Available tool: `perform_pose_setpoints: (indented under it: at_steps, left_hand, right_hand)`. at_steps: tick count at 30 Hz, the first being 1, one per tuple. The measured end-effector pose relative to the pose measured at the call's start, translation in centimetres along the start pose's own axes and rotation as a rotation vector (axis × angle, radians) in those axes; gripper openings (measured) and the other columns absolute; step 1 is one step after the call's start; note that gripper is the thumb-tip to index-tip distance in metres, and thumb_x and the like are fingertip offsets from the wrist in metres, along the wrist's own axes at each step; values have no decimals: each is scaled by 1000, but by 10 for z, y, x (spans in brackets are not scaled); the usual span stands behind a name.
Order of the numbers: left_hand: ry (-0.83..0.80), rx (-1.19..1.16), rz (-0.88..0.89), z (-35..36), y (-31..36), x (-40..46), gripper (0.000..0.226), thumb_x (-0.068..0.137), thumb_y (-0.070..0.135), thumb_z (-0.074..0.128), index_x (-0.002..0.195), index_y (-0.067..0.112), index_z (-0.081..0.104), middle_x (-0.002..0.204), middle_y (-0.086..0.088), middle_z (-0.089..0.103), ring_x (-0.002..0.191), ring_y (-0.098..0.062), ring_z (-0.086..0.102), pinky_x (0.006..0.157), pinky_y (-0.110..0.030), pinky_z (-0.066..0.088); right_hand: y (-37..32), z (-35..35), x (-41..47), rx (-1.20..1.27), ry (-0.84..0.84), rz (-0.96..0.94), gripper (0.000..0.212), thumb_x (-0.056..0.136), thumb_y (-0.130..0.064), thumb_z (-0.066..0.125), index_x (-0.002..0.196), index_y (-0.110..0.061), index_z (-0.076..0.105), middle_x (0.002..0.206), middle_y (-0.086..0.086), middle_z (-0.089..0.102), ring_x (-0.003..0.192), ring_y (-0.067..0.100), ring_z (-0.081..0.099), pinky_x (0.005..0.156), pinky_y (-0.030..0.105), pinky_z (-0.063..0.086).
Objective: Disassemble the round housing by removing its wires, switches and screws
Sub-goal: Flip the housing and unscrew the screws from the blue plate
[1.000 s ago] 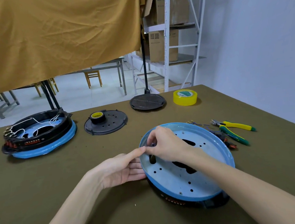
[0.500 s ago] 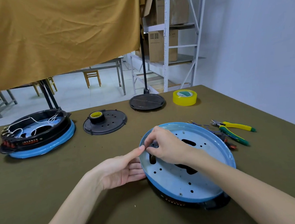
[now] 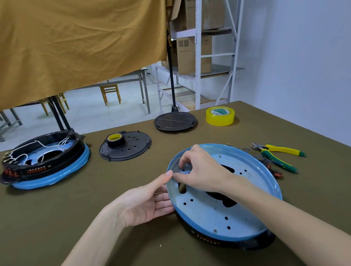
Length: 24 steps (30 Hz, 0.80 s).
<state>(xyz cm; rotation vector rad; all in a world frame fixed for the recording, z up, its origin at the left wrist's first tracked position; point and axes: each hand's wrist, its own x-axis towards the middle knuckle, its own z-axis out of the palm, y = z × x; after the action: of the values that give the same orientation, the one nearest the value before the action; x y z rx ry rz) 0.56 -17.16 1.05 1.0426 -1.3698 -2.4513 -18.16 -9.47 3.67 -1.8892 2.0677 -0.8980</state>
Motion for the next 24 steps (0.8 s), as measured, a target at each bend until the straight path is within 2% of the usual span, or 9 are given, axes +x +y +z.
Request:
perform_pose_setpoints:
  at_steps: [3, 6, 9, 11, 13, 16, 20, 22, 24]
  left_hand:
    - [-3, 5, -5, 0, 0, 0, 99, 57, 50, 98, 135, 2, 61, 124, -18, 73, 105, -27, 76, 80, -31, 62]
    - [0, 19, -6, 1, 0, 0, 101, 55, 52, 98, 134, 2, 61, 124, -18, 73, 108, -27, 75, 81, -31, 62]
    - [7, 13, -5, 0, 0, -1, 100, 55, 52, 98, 133, 1, 62, 124, -18, 73, 109, -27, 75, 81, -31, 62]
    - [12, 13, -6, 0, 1, -1, 98, 57, 52, 97, 133, 1, 62, 124, -18, 73, 110, -27, 74, 82, -31, 62]
    - [20, 21, -10, 0, 1, 0, 96, 59, 53, 95, 133, 2, 62, 124, -17, 73, 110, -26, 74, 84, -32, 62]
    - [33, 26, -7, 1, 1, 1, 98, 57, 54, 96, 133, 3, 62, 124, -17, 73, 110, -26, 74, 85, -32, 62]
    - [40, 15, -4, 3, 1, 0, 100, 54, 53, 98, 132, 2, 62, 123, -18, 74, 108, -27, 75, 82, -32, 62]
    - [43, 7, -3, 3, 0, -1, 94, 61, 53, 94, 133, 1, 62, 124, -18, 73, 109, -27, 74, 82, -32, 63]
    - [57, -3, -3, 3, 0, -1, 85, 69, 51, 88, 133, 1, 62, 123, -18, 74, 109, -27, 74, 82, -32, 63]
  right_hand:
    - [-2, 0, 0, -27, -40, -77, 14, 90, -36, 73, 86, -23, 72, 102, -2, 55, 98, 6, 48, 83, 29, 46]
    - [-1, -2, 0, -26, -68, -122, 8, 94, -20, 67, 95, -24, 74, 107, -3, 52, 109, 12, 49, 95, 30, 44]
    - [-1, 0, -1, -5, -32, -83, 12, 90, -30, 70, 101, -25, 68, 107, -6, 49, 106, 11, 50, 90, 27, 42]
    - [-2, 1, -1, -52, 0, -62, 20, 89, -40, 73, 97, -22, 71, 104, -5, 51, 101, 11, 49, 85, 29, 43]
    - [-4, 1, 0, -64, 2, -111, 14, 93, -33, 70, 89, -21, 75, 100, -4, 53, 101, 12, 48, 87, 32, 44]
    - [-4, 0, -3, -89, -11, -197, 10, 97, -24, 64, 95, -21, 73, 100, -4, 56, 101, 14, 50, 89, 33, 43]
    - [-3, 0, -3, -106, -10, -276, 12, 99, -18, 60, 96, -16, 71, 93, -4, 65, 88, 8, 51, 82, 29, 43]
    - [-4, 0, -2, -70, -5, -274, 12, 101, -17, 58, 96, -14, 69, 92, -5, 66, 86, 8, 53, 80, 27, 45]
    - [-4, -4, 1, 35, 79, -232, 11, 99, -15, 60, 97, -15, 70, 88, -7, 69, 82, 7, 59, 76, 21, 46]
